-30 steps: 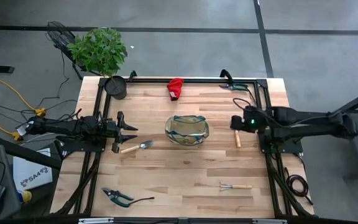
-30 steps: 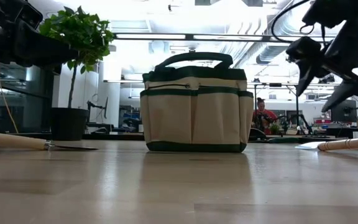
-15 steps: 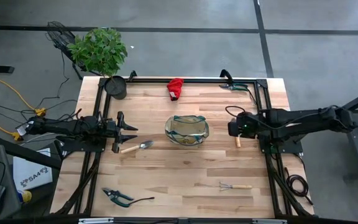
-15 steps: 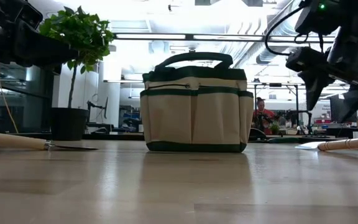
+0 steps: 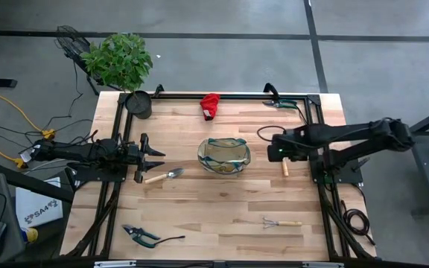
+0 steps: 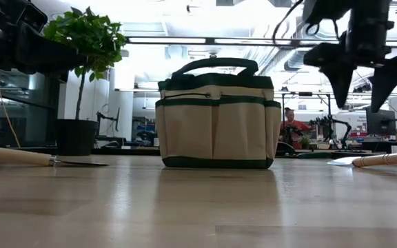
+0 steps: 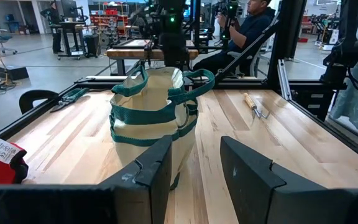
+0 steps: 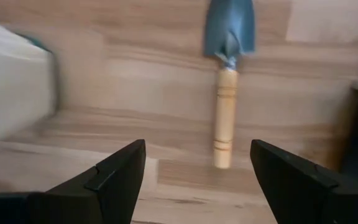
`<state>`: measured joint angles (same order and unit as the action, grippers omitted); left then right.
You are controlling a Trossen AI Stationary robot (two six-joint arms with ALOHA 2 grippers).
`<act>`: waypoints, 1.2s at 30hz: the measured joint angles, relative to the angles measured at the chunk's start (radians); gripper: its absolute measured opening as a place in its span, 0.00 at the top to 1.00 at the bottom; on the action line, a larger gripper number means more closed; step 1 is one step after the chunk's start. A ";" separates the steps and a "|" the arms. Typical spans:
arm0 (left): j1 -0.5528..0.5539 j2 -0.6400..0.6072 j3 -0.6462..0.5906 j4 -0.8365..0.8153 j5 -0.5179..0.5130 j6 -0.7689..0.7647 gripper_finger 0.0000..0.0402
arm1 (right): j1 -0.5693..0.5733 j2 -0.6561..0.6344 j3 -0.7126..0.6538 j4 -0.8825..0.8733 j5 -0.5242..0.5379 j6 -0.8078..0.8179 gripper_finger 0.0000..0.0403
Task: Pick & Place Garden tools in Gardening bag
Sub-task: Put the right trowel into the gardening bag
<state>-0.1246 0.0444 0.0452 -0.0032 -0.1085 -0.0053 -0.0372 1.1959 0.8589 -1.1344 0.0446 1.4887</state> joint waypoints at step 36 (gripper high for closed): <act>0.000 0.000 0.000 0.000 0.000 0.000 0.67 | -0.002 0.202 -0.014 0.007 -0.023 -0.019 0.30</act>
<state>-0.1246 0.0444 0.0452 -0.0032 -0.1085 -0.0052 -0.0396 1.3979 0.8449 -1.1269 0.0212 1.4693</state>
